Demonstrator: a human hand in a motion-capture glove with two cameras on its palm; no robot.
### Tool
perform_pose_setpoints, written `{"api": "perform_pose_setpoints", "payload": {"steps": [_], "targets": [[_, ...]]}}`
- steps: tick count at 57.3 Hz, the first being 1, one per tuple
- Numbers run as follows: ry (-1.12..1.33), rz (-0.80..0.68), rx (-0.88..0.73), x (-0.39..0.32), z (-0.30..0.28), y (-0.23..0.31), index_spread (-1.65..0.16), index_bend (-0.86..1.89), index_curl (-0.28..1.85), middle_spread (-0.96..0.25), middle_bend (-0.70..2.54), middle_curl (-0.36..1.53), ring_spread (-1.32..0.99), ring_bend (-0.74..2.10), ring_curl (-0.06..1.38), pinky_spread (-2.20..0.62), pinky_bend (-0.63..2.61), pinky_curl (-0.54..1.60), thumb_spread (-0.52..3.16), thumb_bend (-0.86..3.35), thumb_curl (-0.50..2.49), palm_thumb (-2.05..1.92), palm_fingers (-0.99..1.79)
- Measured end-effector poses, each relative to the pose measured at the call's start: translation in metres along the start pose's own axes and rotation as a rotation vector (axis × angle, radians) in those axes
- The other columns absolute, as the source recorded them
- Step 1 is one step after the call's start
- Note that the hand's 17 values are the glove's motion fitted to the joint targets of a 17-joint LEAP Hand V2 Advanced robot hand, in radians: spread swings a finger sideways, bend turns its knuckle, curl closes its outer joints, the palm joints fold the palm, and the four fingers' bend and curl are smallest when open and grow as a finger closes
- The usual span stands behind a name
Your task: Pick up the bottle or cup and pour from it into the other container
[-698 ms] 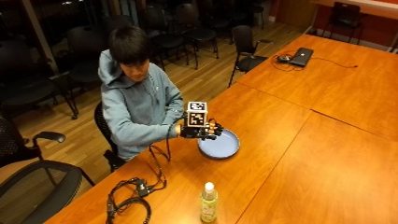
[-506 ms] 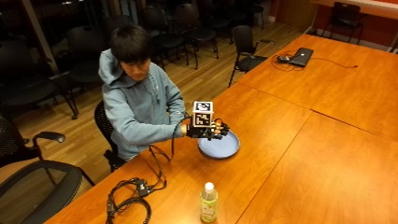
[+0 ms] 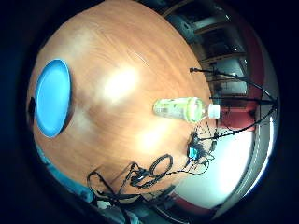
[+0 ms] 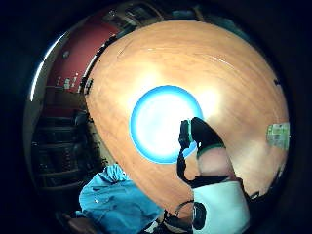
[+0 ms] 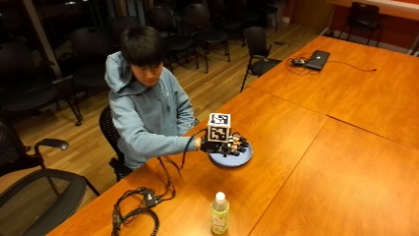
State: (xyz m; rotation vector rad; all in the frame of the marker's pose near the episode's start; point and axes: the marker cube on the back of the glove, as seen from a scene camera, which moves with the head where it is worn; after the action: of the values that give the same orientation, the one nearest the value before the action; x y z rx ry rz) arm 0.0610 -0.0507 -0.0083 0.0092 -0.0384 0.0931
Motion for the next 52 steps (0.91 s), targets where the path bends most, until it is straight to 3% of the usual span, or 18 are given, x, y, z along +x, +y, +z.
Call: {"api": "perform_pose_setpoints", "payload": {"steps": [28,52], "targets": [[0.012,0.116,0.049,0.082,-0.008,0.049,-0.42,0.19,0.32,-0.04,0.16,0.21,0.09,0.31,0.24,0.18,0.59,0.24,0.99,-0.03,0.45,0.73,0.04],[-0.024,0.213,0.220,0.156,-0.019,0.106,-0.41,0.18,0.32,-0.01,0.18,0.24,0.09,0.31,0.25,0.19,0.58,0.24,0.99,-0.03,0.46,0.73,0.05]]}}
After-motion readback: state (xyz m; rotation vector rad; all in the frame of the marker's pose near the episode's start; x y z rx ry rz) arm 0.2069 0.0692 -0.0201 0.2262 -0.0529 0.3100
